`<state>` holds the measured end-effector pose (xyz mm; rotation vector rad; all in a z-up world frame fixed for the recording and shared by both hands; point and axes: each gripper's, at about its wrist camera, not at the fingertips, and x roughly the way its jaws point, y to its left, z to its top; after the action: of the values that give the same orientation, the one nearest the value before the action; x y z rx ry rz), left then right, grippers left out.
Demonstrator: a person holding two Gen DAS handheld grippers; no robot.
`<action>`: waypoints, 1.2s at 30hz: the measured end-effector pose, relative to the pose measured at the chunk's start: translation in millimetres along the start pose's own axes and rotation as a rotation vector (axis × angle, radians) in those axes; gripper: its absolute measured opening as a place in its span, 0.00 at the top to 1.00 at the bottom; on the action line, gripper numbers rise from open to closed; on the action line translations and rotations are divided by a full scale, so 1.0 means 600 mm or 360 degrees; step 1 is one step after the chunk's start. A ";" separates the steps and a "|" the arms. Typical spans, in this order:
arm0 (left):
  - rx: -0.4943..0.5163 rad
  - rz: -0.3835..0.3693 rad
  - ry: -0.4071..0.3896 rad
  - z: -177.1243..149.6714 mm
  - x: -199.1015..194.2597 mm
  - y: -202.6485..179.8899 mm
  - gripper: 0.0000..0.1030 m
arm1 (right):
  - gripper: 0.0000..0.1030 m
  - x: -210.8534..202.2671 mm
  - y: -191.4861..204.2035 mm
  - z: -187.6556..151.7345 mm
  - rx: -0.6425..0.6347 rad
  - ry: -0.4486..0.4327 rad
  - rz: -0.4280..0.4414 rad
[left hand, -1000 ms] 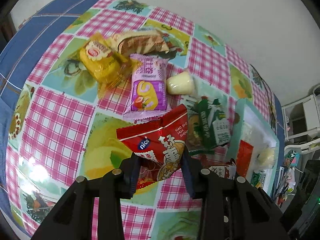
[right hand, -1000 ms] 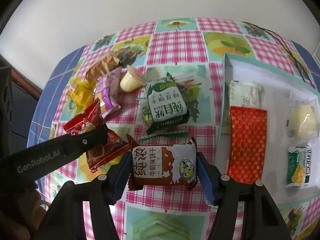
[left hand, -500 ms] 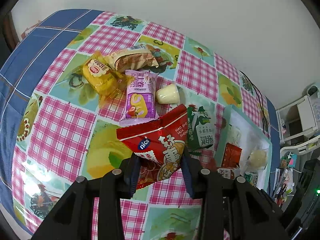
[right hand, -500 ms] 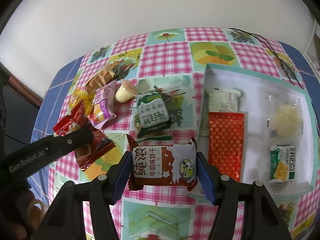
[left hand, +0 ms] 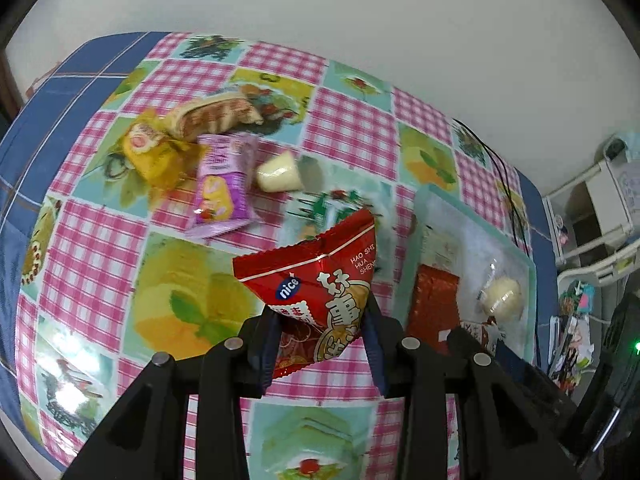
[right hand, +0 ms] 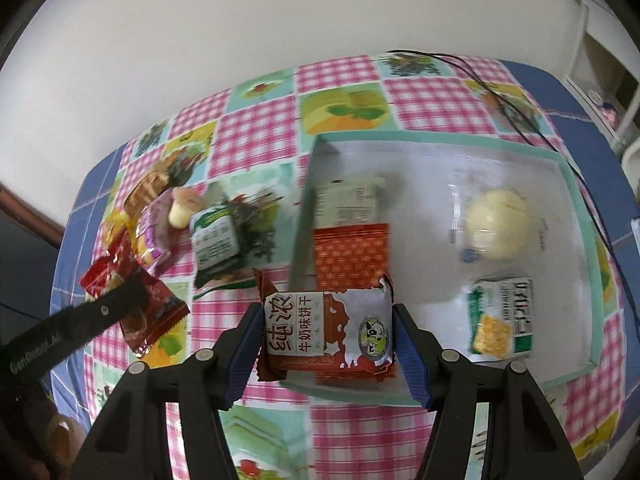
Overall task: Organize snacks
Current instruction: 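Lift the biscuit packet and red chip bag and carry them over the tray, then lower both snacks into the tray and open both tools to release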
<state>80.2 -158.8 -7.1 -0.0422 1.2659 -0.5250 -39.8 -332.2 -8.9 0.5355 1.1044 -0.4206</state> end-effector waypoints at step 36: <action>0.0584 -0.0024 0.0182 -0.116 0.107 -0.259 0.62 | 0.36 -0.021 -0.296 -0.024 0.0460 -0.0007 -0.0246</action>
<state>-25.3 -304.0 -37.6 0.2894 1.2636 -0.7742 -156.0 -464.9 -36.9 0.7042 1.0911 -0.7230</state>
